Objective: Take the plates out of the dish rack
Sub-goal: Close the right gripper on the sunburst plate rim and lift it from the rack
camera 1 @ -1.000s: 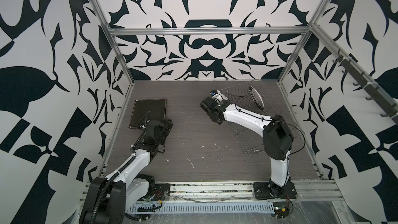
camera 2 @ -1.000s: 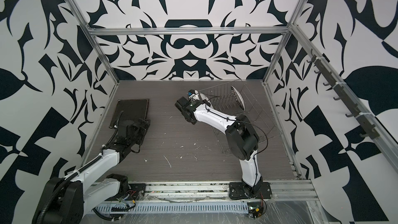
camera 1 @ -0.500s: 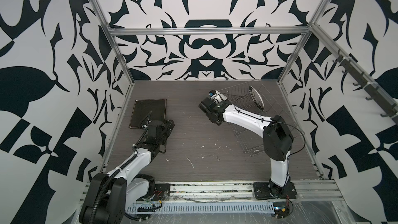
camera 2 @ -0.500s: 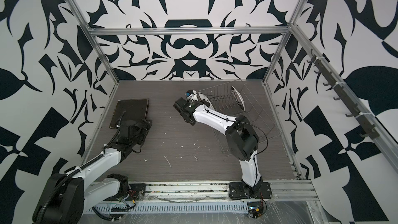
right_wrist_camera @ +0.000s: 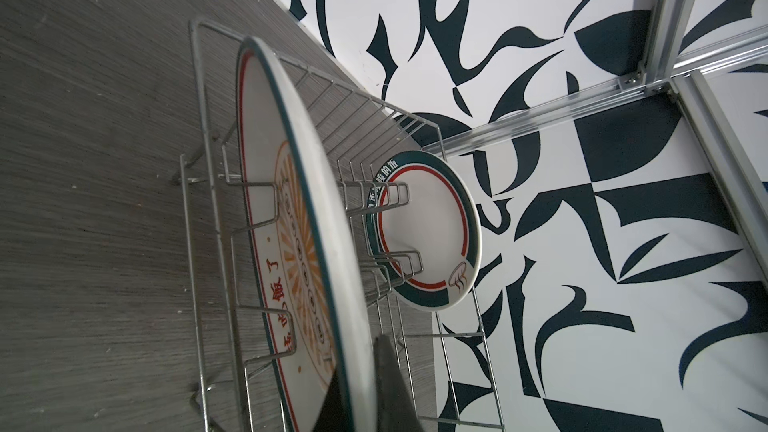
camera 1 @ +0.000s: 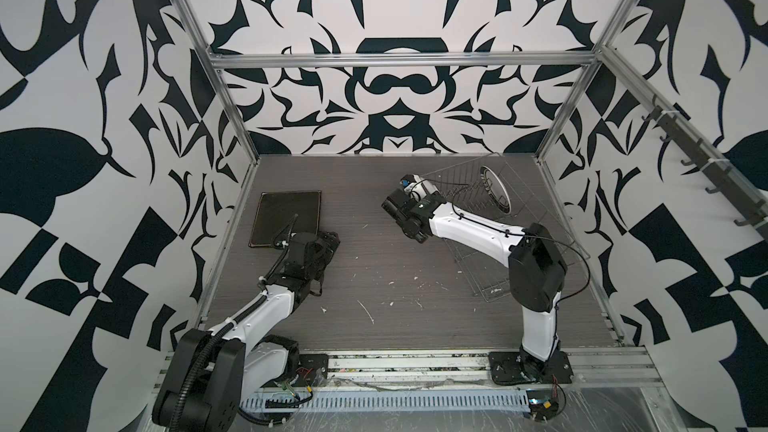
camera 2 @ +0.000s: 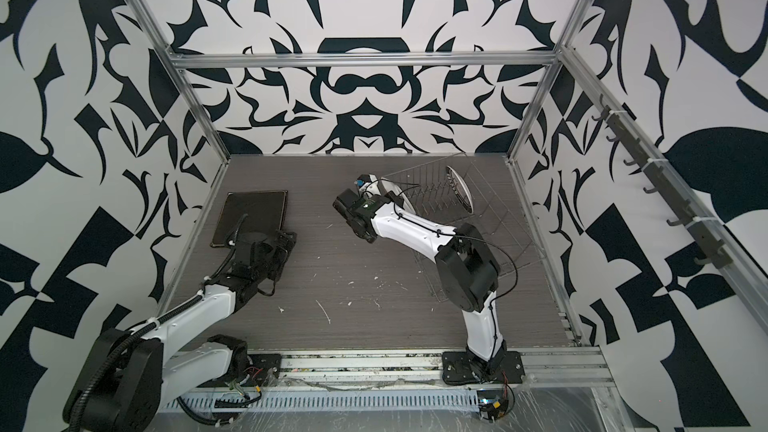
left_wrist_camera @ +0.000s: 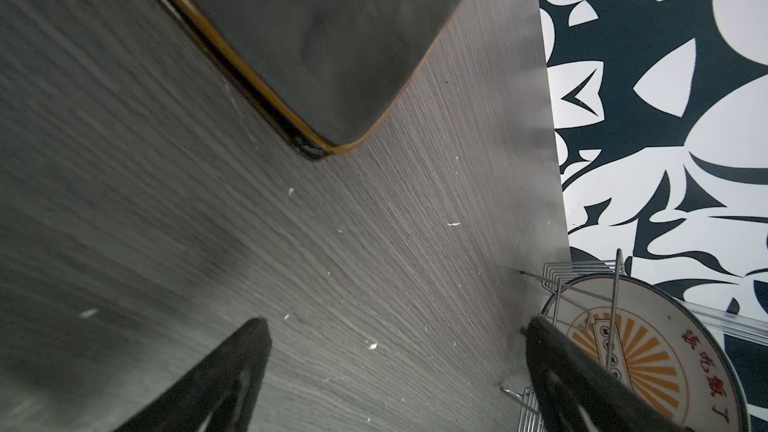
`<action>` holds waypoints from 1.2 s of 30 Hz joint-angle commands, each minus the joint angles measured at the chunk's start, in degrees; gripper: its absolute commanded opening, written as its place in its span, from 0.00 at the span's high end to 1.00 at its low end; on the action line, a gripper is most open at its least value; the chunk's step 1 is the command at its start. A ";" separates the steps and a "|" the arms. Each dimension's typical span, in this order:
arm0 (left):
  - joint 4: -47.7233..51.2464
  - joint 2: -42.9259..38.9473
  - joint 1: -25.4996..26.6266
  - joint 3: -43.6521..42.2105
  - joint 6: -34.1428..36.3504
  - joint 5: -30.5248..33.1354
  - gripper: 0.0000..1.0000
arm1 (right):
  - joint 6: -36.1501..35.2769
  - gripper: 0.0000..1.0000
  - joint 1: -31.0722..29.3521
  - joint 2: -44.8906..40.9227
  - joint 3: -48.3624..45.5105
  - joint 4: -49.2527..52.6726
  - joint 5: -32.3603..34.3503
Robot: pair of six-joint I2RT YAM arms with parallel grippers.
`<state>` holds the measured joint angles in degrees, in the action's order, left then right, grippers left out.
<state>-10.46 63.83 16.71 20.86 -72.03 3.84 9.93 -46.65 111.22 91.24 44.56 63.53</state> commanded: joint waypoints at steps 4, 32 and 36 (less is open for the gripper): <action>-0.97 0.41 0.69 1.30 -0.28 1.20 0.00 | -3.08 1.00 -0.52 -5.13 1.13 2.12 5.81; -2.48 2.68 2.27 2.84 -0.48 -0.09 0.01 | -12.03 1.00 -3.92 -12.79 -2.21 -7.80 9.10; -2.77 3.13 2.36 3.37 -0.14 -0.88 0.01 | -13.99 1.00 -4.42 -14.22 -3.30 -10.19 9.59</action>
<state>-11.88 66.43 18.81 22.39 -72.20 3.55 -1.78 -50.50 100.31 88.23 39.09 68.55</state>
